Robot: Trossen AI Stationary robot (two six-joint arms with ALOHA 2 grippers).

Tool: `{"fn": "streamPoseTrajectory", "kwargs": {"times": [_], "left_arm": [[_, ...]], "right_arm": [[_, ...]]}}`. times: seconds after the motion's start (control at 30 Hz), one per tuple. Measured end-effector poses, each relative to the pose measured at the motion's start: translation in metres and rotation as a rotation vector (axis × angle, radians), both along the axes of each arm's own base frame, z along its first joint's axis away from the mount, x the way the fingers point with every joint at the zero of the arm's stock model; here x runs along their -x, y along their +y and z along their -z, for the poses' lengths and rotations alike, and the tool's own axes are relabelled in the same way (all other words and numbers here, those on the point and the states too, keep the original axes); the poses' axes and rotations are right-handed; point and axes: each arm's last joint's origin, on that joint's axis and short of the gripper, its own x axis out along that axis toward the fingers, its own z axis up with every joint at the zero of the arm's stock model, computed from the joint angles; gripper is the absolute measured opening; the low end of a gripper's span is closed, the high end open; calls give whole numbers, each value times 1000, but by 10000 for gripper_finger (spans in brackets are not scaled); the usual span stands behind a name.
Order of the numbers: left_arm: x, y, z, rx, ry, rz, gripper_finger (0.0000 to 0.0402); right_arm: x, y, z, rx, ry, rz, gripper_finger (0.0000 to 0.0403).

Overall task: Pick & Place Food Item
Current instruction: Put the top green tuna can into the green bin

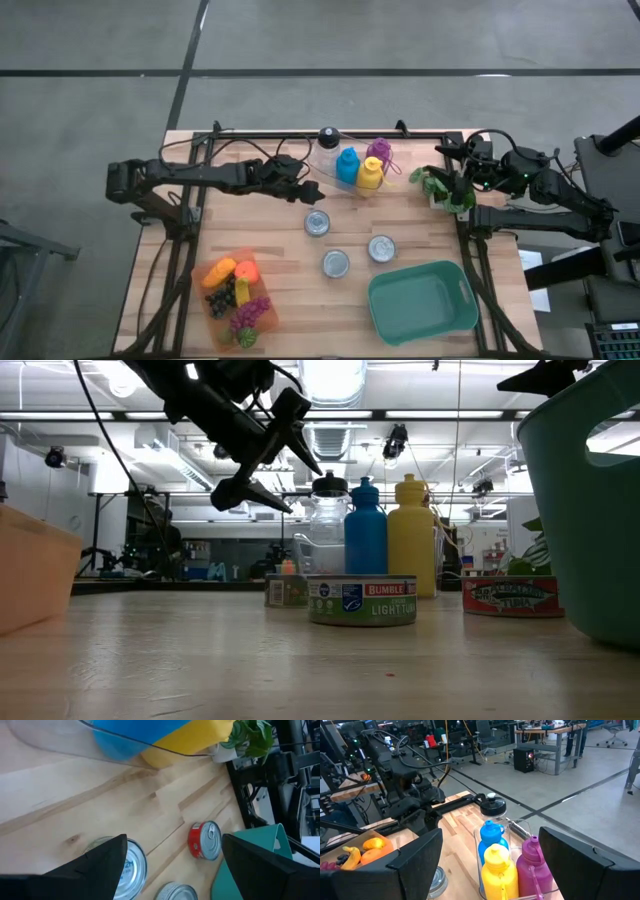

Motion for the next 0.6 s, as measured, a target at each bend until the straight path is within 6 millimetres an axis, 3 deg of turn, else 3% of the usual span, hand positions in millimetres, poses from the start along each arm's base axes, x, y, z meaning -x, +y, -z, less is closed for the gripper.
{"fn": "streamPoseTrajectory", "kwargs": {"times": [0.6], "left_arm": [[0, 0, 0, -6, 1, 4, 327]], "right_arm": [[0, 0, 0, 0, 0, 0, 329]]}}
